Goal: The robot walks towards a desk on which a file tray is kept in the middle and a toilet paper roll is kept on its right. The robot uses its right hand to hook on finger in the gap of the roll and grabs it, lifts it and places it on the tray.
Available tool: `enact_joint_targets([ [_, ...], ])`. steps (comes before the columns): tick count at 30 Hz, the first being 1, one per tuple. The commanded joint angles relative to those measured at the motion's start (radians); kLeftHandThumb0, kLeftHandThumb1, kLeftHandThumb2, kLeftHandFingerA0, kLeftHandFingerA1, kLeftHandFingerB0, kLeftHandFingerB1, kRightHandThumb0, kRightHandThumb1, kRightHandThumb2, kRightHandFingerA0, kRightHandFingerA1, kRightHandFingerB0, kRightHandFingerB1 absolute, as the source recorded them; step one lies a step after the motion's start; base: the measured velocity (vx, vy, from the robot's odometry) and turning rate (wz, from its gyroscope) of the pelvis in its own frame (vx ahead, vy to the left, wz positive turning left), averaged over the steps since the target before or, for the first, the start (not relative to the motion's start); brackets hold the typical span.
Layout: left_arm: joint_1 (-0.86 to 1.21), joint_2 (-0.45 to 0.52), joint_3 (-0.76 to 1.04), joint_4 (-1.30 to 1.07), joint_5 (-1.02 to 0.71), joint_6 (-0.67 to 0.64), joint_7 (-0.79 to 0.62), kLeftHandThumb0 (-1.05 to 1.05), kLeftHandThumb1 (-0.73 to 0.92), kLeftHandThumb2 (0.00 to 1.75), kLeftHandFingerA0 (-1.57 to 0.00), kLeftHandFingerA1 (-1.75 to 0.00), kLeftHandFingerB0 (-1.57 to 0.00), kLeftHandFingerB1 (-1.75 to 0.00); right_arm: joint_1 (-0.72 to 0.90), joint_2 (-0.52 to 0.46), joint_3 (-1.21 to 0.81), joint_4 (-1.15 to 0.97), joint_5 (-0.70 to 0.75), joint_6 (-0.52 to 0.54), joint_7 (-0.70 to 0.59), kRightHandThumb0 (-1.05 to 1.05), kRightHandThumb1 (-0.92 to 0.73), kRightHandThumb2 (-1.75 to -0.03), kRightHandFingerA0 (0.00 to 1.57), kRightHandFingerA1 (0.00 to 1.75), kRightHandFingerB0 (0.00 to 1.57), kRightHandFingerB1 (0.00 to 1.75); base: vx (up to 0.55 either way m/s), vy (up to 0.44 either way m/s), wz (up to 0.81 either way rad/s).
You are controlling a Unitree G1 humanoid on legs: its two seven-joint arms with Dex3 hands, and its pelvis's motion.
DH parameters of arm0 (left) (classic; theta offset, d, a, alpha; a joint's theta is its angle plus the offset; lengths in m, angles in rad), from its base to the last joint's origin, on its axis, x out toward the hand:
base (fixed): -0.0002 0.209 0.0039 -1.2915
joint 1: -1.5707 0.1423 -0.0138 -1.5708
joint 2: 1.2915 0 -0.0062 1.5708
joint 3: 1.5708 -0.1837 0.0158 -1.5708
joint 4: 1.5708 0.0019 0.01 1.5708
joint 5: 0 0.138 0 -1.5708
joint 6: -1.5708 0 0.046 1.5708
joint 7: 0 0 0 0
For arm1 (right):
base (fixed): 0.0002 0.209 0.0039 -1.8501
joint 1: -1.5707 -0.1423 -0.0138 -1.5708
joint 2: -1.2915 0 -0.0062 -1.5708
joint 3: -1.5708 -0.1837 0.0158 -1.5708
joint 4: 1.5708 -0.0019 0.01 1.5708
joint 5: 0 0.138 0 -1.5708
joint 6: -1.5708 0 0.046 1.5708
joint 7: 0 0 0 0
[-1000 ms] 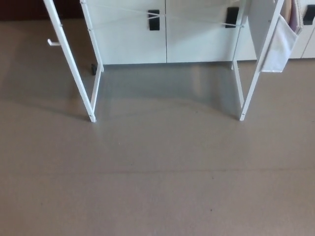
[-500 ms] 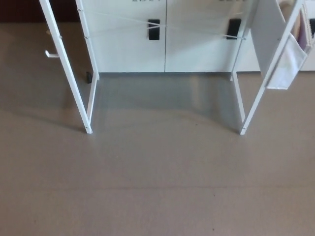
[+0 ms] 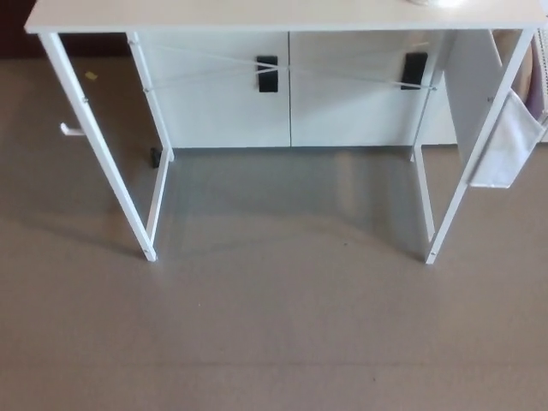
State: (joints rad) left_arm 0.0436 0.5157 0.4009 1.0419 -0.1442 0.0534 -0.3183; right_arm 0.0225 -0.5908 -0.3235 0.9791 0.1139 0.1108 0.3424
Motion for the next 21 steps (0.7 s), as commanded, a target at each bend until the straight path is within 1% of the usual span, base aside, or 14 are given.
enact_joint_targets([
  [1,0.003,0.018,0.004,0.003,-0.013,-0.016,-0.003,-0.73,0.83,0.64,-0.25,-0.42,-0.18,-0.32,0.015,0.023,-0.058,-0.017,0.064,-0.02,0.006,-0.6,-0.58,-0.61,0.17,0.38,0.04,0.22,0.17,0.003,-0.07],
  [2,0.003,0.018,0.004,0.003,-0.013,-0.016,-0.003,-0.73,0.83,0.64,-0.25,-0.42,-0.18,-0.32,0.016,0.024,-0.06,-0.018,0.063,-0.019,0.007,-0.6,-0.58,-0.61,0.17,0.38,0.04,0.22,0.16,0.019,-0.09],
  [3,-0.012,0.018,0.013,0.028,-0.02,-0.016,0.003,-0.73,0.83,0.64,-0.24,-0.42,-0.17,-0.32,-0.01,0.028,-0.119,0.013,0.126,0.049,0.047,-0.58,-0.52,-0.67,0.08,0.29,0.04,0.24,0.17,0.062,-0.09],
  [4,-0.012,0.018,0.012,0.027,-0.019,-0.016,0.004,-0.73,0.83,0.64,-0.23,-0.42,-0.17,-0.32,-0.012,0.024,-0.121,0.002,0.126,0.081,0.053,-0.56,-0.55,-0.58,0.13,0.33,0.02,0.25,0.21,0.113,-0.13],
  [5,-0.012,0.018,0.012,0.029,-0.018,-0.017,0.004,-0.73,0.83,0.64,-0.23,-0.42,-0.17,-0.32,-0.012,0.024,-0.126,0.0,0.123,0.087,0.056,-0.56,-0.55,-0.58,0.13,0.33,0.02,0.25,0.23,0.119,-0.1],
  [7,-0.015,0.021,0.008,0.035,-0.012,-0.017,0.005,-0.75,0.82,0.64,-0.21,-0.41,-0.17,-0.32,0.007,0.028,-0.104,-0.021,0.085,0.045,0.038,-0.6,-0.56,-0.59,0.09,0.31,0.02,0.24,0.26,0.165,-0.05],
  [8,-0.016,0.019,0.011,0.038,-0.016,-0.023,0.002,-0.75,0.81,0.65,-0.24,-0.43,-0.18,-0.33,0.025,0.018,-0.058,-0.029,0.03,-0.015,0.033,-0.69,-0.61,-0.59,0.14,0.32,0.0,0.22,0.29,0.171,-0.43],
  [12,-0.014,0.02,0.008,0.026,-0.014,-0.008,0.003,-0.74,0.84,0.65,-0.25,-0.42,-0.18,-0.33,0.005,0.024,-0.072,-0.005,0.057,0.002,0.01,-0.63,-0.57,-0.59,0.11,0.34,0.05,0.23,0.28,0.175,0.0],
  [13,-0.013,0.02,0.009,0.031,-0.014,-0.02,-0.002,-0.74,0.83,0.64,-0.25,-0.44,-0.17,-0.33,0.021,0.026,-0.056,-0.028,0.035,-0.018,-0.009,-0.67,-0.59,-0.57,0.19,0.35,0.03,0.27,0.19,0.031,0.09],
  [14,-0.014,0.02,0.008,0.033,-0.013,-0.019,0.001,-0.74,0.82,0.65,-0.26,-0.43,-0.18,-0.32,0.023,0.025,-0.05,-0.036,0.029,-0.016,-0.015,-0.69,-0.46,-0.81,0.1,0.46,0.02,0.23,0.18,0.051,0.09],
  [15,-0.017,0.02,0.008,0.031,-0.012,-0.009,0.01,-0.73,0.82,0.65,-0.26,-0.43,-0.19,-0.33,0.018,0.019,-0.042,-0.039,0.028,0.009,-0.009,-0.65,-0.58,-0.59,0.19,0.36,0.02,0.21,0.19,0.013,0.06],
  [19,-0.012,0.02,0.011,0.028,-0.017,-0.01,0.003,-0.75,0.81,0.64,-0.26,-0.44,-0.18,-0.33,0.033,0.029,-0.045,-0.053,0.04,-0.019,-0.022,-0.61,-0.59,-0.6,0.18,0.38,0.06,0.23,0.21,-0.083,0.09],
  [20,0.001,0.019,0.011,0.009,-0.019,-0.012,-0.006,-0.75,0.83,0.65,-0.26,-0.44,-0.19,-0.33,0.039,0.036,-0.062,-0.063,0.062,-0.014,-0.007,-0.64,-0.46,-0.77,0.07,0.45,0.04,0.25,0.19,-0.114,0.12],
  [21,0.004,0.018,0.011,-0.002,-0.021,-0.002,-0.008,-0.77,0.67,0.95,-0.18,-0.5,-0.14,-0.44,0.025,0.027,-0.058,-0.041,0.06,0.002,0.008,-0.64,-0.42,-0.8,0.08,0.42,0.0,0.26,0.11,-0.165,0.11],
])
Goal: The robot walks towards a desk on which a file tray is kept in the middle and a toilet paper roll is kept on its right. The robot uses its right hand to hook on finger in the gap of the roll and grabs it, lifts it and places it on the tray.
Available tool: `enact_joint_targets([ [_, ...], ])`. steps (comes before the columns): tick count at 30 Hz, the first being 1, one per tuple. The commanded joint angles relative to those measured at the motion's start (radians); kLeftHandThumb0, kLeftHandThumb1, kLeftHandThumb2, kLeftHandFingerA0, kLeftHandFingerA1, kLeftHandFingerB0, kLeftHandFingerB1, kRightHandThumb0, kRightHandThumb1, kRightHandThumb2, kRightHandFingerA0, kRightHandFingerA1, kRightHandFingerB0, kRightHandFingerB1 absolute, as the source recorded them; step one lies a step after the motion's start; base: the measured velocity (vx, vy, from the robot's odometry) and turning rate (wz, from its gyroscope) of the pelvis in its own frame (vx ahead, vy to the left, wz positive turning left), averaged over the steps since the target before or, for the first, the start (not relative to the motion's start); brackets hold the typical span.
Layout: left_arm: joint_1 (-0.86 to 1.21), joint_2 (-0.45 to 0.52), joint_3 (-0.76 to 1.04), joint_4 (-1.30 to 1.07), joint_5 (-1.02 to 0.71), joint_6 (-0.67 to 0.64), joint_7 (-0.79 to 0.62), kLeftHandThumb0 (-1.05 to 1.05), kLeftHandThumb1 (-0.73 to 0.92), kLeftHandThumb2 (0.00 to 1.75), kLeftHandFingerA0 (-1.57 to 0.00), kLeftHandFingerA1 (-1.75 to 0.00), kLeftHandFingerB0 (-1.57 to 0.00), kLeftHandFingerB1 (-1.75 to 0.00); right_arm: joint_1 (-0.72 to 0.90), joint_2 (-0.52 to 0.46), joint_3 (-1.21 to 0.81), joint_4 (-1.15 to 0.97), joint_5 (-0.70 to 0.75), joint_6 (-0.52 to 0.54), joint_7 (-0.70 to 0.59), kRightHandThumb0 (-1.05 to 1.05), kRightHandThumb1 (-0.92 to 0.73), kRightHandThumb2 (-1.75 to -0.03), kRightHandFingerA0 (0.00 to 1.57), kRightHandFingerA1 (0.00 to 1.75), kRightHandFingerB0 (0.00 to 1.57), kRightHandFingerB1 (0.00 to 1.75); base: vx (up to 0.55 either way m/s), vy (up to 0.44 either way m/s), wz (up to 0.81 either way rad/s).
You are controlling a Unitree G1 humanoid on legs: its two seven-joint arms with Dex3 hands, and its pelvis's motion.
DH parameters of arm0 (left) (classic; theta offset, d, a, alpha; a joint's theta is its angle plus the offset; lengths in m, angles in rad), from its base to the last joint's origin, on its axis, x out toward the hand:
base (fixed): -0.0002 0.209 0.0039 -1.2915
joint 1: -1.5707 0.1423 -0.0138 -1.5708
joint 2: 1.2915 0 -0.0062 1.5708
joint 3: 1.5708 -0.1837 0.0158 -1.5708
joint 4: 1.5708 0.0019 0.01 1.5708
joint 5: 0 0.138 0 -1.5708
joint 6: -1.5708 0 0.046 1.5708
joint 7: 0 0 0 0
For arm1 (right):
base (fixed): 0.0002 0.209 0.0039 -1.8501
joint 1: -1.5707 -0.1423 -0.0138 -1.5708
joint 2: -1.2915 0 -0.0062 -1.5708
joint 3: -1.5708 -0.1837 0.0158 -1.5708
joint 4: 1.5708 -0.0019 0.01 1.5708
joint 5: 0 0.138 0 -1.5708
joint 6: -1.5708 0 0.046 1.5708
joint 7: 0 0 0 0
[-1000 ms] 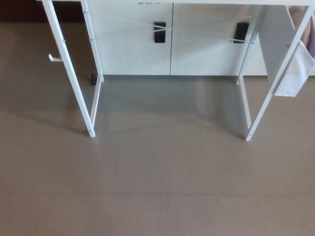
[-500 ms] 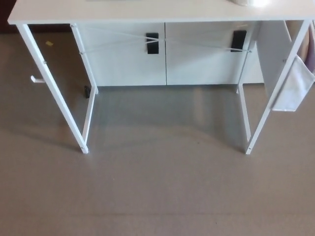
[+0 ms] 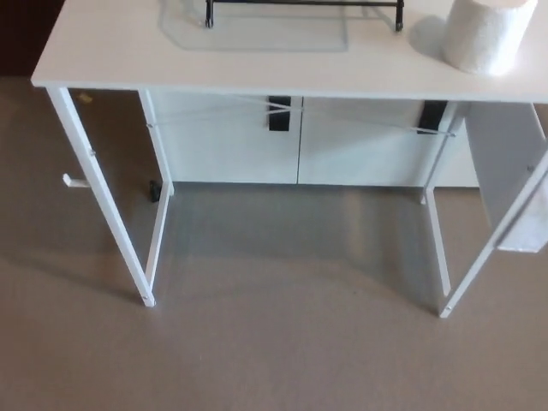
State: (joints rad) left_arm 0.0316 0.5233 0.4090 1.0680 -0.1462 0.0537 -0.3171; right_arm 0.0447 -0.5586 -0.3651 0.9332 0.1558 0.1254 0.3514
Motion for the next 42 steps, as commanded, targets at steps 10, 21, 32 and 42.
enact_joint_targets([
  [10,-0.002,0.008,0.0,-0.014,-0.013,-0.011,0.006,-0.74,0.83,0.65,-0.27,-0.44,-0.2,-0.33,-0.014,-0.012,-0.014,0.037,0.029,-0.036,0.003,-0.65,-0.43,-0.79,0.01,0.41,0.0,0.25,0.23,-0.119,-0.04],
  [21,0.01,0.005,-0.003,-0.038,-0.014,-0.013,0.005,-0.73,0.84,0.64,-0.25,-0.43,-0.17,-0.33,-0.014,0.0,-0.017,0.045,0.017,-0.062,-0.022,-0.67,-0.45,-0.78,0.09,0.46,0.03,0.25,0.28,0.116,-0.05],
  [32,-0.002,0.009,-0.006,-0.022,-0.018,-0.006,0.02,-0.74,0.83,0.65,-0.26,-0.43,-0.18,-0.33,-0.027,0.001,-0.025,0.053,0.021,-0.043,-0.01,-0.71,-0.45,-0.81,0.07,0.21,0.06,0.22,0.21,-0.052,0.06],
  [42,0.006,0.01,-0.005,-0.037,-0.03,0.005,0.006,-0.75,0.67,0.95,-0.2,-0.52,-0.13,-0.44,-0.03,-0.007,-0.026,0.066,0.018,-0.04,0.016,-0.66,-0.45,-0.77,0.06,0.38,0.04,0.26,0.19,-0.108,-0.02],
])
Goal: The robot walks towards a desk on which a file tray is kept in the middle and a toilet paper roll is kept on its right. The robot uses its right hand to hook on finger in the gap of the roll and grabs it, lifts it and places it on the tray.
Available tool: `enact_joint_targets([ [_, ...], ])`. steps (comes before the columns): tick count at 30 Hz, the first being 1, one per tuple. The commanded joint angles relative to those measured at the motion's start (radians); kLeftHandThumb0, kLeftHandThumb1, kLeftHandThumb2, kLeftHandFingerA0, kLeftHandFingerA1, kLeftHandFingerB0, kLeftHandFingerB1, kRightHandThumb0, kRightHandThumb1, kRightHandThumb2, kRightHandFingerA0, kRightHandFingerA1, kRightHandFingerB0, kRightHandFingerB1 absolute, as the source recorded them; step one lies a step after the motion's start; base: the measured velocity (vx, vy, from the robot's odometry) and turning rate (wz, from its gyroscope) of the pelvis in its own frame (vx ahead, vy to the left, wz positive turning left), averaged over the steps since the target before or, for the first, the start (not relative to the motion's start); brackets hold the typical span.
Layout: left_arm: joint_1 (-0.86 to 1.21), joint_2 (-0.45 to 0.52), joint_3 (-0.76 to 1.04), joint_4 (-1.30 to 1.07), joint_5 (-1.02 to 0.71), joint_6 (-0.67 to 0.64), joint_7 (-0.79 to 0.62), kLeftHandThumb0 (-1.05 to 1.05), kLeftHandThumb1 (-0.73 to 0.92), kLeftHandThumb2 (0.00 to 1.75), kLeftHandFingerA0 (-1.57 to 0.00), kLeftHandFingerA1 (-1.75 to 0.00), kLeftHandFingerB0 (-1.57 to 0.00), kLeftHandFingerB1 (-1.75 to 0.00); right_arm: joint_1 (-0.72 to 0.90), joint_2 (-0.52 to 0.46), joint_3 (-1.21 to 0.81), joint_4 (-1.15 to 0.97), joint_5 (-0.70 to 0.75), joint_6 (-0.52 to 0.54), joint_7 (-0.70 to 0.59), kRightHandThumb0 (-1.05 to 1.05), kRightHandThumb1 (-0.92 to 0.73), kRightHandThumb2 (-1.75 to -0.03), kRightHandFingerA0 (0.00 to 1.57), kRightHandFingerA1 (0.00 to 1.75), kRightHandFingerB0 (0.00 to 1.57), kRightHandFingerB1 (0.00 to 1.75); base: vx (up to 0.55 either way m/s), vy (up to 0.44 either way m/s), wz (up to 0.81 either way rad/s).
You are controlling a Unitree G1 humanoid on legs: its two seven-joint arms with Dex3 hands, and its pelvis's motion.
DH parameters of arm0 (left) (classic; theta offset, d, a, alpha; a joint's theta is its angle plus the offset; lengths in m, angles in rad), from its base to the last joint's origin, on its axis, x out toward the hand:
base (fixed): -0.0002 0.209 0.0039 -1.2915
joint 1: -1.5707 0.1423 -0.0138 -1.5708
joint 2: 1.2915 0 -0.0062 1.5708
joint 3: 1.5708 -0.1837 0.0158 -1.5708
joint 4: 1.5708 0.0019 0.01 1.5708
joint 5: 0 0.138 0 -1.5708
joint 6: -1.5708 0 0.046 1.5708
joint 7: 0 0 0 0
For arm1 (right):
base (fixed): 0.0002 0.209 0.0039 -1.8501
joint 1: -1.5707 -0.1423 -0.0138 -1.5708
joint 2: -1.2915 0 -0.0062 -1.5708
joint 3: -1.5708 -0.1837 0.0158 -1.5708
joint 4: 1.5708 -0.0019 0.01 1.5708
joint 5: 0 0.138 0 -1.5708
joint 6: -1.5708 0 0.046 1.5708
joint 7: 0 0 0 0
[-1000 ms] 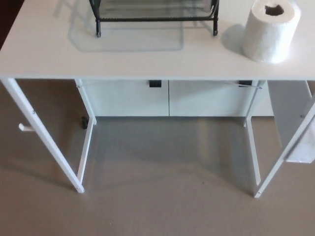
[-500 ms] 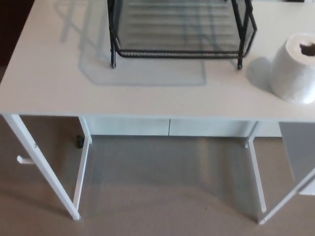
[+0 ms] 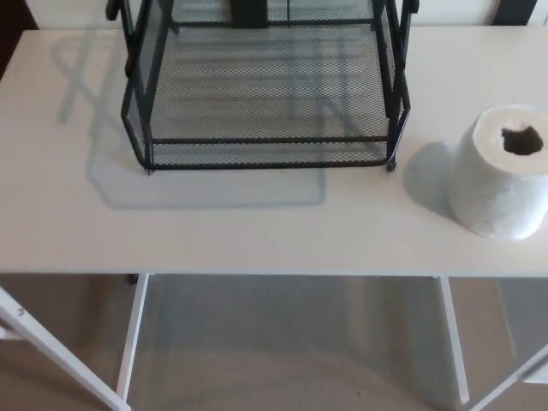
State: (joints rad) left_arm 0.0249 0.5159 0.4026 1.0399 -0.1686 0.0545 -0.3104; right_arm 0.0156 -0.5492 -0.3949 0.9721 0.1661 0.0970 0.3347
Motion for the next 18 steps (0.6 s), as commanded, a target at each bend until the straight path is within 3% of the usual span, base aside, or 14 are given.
enact_joint_targets([
  [1,0.015,0.017,-0.002,-0.011,-0.003,-0.002,0.005,-0.75,0.67,0.98,-0.24,-0.53,-0.13,-0.44,0.003,-0.009,-0.015,0.018,0.027,-0.007,0.027,-0.62,-0.59,-0.57,0.01,0.3,0.01,0.26,0.1,0.01,-0.09],
  [2,0.012,0.018,-0.005,-0.008,0.0,0.0,0.009,-0.75,0.67,0.98,-0.24,-0.53,-0.13,-0.44,0.011,-0.009,-0.008,0.006,0.018,-0.015,0.026,-0.62,-0.59,-0.57,0.01,0.3,0.01,0.26,0.1,0.016,-0.1],
  [3,0.015,0.017,-0.004,-0.008,-0.002,-0.006,0.003,-0.75,0.68,0.97,-0.21,-0.52,-0.11,-0.44,0.008,-0.011,-0.009,0.009,0.018,-0.01,0.026,-0.67,-0.44,-0.8,0.02,0.23,0.02,0.24,0.11,0.026,-0.07],
  [4,0.015,0.015,0.002,0.001,-0.009,-0.016,-0.005,-0.72,0.84,0.64,-0.24,-0.42,-0.16,-0.32,0.004,-0.01,-0.012,0.013,0.021,-0.009,0.026,-0.64,-0.44,-0.81,0.02,0.34,0.0,0.25,0.14,0.142,-0.07],
  [5,0.01,0.015,0.005,0.014,-0.011,-0.023,-0.003,-0.74,0.83,0.64,-0.25,-0.43,-0.17,-0.33,0.007,-0.006,-0.015,0.01,0.024,-0.018,0.029,-0.66,-0.43,-0.81,0.04,0.25,0.03,0.22,0.16,0.187,0.04],
  [10,0.001,0.019,0.004,0.019,-0.012,0.005,0.006,-0.75,0.83,0.65,-0.24,-0.41,-0.18,-0.33,-0.025,-0.029,0.039,0.058,-0.035,-0.027,0.015,-0.67,-0.48,-0.85,0.01,0.21,0.0,0.23,0.15,0.167,0.02],
  [11,0.01,0.017,0.008,0.019,-0.018,-0.022,-0.012,-0.73,0.83,0.64,-0.22,-0.42,-0.15,-0.32,-0.01,0.001,-0.011,0.023,0.017,-0.031,-0.022,-0.58,-0.42,-0.77,0.04,0.35,0.03,0.27,0.02,0.092,0.02],
  [12,0.012,0.018,0.006,0.016,-0.016,-0.023,-0.013,-0.77,0.67,0.96,-0.18,-0.5,-0.1,-0.43,-0.006,-0.002,-0.008,0.018,0.017,-0.031,-0.016,-0.62,-0.44,-0.82,0.01,0.3,0.0,0.26,0.02,0.033,0.08],
  [13,0.013,0.018,0.003,0.013,-0.012,-0.02,-0.011,-0.77,0.67,0.96,-0.18,-0.5,-0.1,-0.43,-0.001,-0.01,0.002,0.013,0.006,-0.027,-0.002,-0.62,-0.44,-0.82,0.01,0.3,0.0,0.26,0.05,-0.019,0.07],
  [14,0.011,0.016,0.011,0.016,-0.019,-0.002,0.002,-0.77,0.66,0.95,-0.19,-0.5,-0.13,-0.44,0.001,0.0,-0.032,0.004,0.048,0.015,0.009,-0.6,-0.55,-0.65,0.05,0.23,0.05,0.24,0.04,-0.058,0.09],
  [15,0.011,0.016,0.009,0.028,-0.014,-0.022,0.0,-0.76,0.67,0.95,-0.21,-0.52,-0.14,-0.44,0.005,0.001,-0.04,-0.008,0.056,0.037,0.016,-0.61,-0.41,-0.79,0.01,0.35,0.0,0.29,0.03,-0.09,0.09],
  [16,0.006,0.017,0.006,0.032,-0.011,-0.018,0.004,-0.76,0.67,0.96,-0.21,-0.51,-0.14,-0.44,0.011,0.003,-0.036,-0.019,0.045,0.036,0.004,-0.69,-0.43,-0.77,0.02,0.43,0.0,0.29,0.04,-0.062,0.07],
  [17,0.002,0.019,0.002,0.035,-0.007,-0.012,0.008,-0.75,0.68,0.96,-0.2,-0.52,-0.13,-0.44,0.017,0.007,-0.038,-0.025,0.041,0.029,-0.004,-0.6,-0.41,-0.79,0.01,0.33,0.0,0.3,0.05,-0.125,0.06],
  [18,0.004,0.02,-0.001,0.037,-0.004,-0.02,0.003,-0.75,0.68,0.96,-0.19,-0.5,-0.13,-0.44,0.02,0.011,-0.047,-0.024,0.051,0.024,0.003,-0.64,-0.41,-0.78,0.01,0.4,0.01,0.3,0.04,-0.166,0.08],
])
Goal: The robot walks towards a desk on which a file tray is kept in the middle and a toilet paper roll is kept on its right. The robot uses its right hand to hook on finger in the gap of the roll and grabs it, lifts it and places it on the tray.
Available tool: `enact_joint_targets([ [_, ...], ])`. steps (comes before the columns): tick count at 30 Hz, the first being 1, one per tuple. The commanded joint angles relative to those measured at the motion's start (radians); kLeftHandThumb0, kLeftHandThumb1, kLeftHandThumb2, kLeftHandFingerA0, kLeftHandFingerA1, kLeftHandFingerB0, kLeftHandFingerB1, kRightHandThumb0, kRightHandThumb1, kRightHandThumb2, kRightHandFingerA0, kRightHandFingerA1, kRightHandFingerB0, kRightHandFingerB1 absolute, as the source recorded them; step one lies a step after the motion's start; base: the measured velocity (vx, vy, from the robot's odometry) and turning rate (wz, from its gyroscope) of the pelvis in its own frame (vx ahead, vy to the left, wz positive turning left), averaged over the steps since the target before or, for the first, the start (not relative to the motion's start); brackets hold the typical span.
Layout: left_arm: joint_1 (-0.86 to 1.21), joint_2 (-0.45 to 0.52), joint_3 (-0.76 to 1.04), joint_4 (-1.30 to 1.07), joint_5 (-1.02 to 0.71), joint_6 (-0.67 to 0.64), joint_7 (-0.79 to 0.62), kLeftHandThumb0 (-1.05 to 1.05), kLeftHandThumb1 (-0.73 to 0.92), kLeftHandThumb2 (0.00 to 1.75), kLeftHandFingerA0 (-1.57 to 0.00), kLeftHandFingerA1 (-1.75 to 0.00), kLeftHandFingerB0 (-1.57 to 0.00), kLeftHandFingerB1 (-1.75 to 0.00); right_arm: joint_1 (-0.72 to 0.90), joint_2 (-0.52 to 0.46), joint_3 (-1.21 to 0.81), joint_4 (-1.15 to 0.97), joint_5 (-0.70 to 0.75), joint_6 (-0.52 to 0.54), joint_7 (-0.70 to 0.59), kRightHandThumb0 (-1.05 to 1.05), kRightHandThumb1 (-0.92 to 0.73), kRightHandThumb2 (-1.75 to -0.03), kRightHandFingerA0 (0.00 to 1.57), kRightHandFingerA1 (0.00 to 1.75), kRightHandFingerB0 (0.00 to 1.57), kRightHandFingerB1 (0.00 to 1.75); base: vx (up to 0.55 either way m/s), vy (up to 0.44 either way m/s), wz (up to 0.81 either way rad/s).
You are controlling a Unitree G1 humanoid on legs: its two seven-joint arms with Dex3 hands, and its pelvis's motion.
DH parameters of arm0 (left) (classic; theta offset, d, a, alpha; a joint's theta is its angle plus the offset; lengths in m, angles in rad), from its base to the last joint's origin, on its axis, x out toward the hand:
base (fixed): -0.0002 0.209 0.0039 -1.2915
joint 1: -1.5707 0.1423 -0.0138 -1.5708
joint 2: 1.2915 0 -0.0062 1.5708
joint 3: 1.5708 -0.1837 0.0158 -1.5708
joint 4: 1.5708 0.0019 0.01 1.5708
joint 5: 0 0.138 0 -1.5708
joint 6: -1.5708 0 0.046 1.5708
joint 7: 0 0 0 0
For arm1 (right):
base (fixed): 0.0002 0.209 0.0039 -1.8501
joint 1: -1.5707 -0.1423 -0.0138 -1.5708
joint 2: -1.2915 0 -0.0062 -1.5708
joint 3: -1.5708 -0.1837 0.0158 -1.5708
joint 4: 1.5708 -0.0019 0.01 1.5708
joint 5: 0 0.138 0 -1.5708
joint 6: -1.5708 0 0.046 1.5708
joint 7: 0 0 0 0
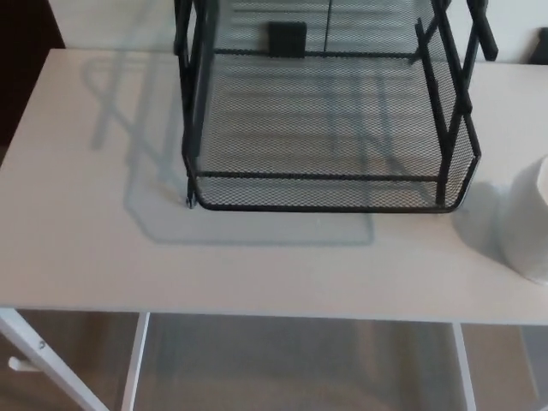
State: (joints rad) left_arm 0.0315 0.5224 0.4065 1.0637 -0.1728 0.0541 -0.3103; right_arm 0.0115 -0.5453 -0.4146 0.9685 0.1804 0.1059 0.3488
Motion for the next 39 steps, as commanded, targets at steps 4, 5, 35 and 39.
enact_joint_targets([
  [4,0.002,0.012,-0.013,0.008,0.003,-0.01,0.007,-0.78,0.68,0.96,-0.19,-0.5,-0.13,-0.43,0.031,-0.003,-0.018,-0.038,0.02,0.023,-0.018,-0.63,-0.43,-0.8,0.01,0.35,0.0,0.27,-0.06,-0.238,0.06],
  [5,0.0,0.012,-0.007,0.012,-0.004,-0.011,0.001,-0.75,0.84,0.64,-0.22,-0.41,-0.16,-0.32,0.031,-0.005,-0.02,-0.031,0.021,0.019,-0.021,-0.63,-0.56,-0.65,0.1,0.39,0.05,0.21,-0.15,-0.263,0.03],
  [35,0.006,0.006,0.004,-0.004,-0.015,0.019,0.02,-0.76,0.68,0.95,-0.19,-0.5,-0.14,-0.44,0.044,-0.04,0.016,-0.064,-0.001,0.04,-0.056,-0.68,-0.46,-0.78,0.07,0.46,0.04,0.3,0.02,0.043,0.01],
  [39,0.007,0.008,-0.004,0.011,-0.005,-0.015,0.015,-0.75,0.84,0.65,-0.23,-0.41,-0.16,-0.32,0.041,-0.014,-0.153,-0.125,0.116,0.023,-0.117,-0.61,-0.4,-0.74,0.0,0.1,0.05,0.24,0.0,0.0,0.0],
])
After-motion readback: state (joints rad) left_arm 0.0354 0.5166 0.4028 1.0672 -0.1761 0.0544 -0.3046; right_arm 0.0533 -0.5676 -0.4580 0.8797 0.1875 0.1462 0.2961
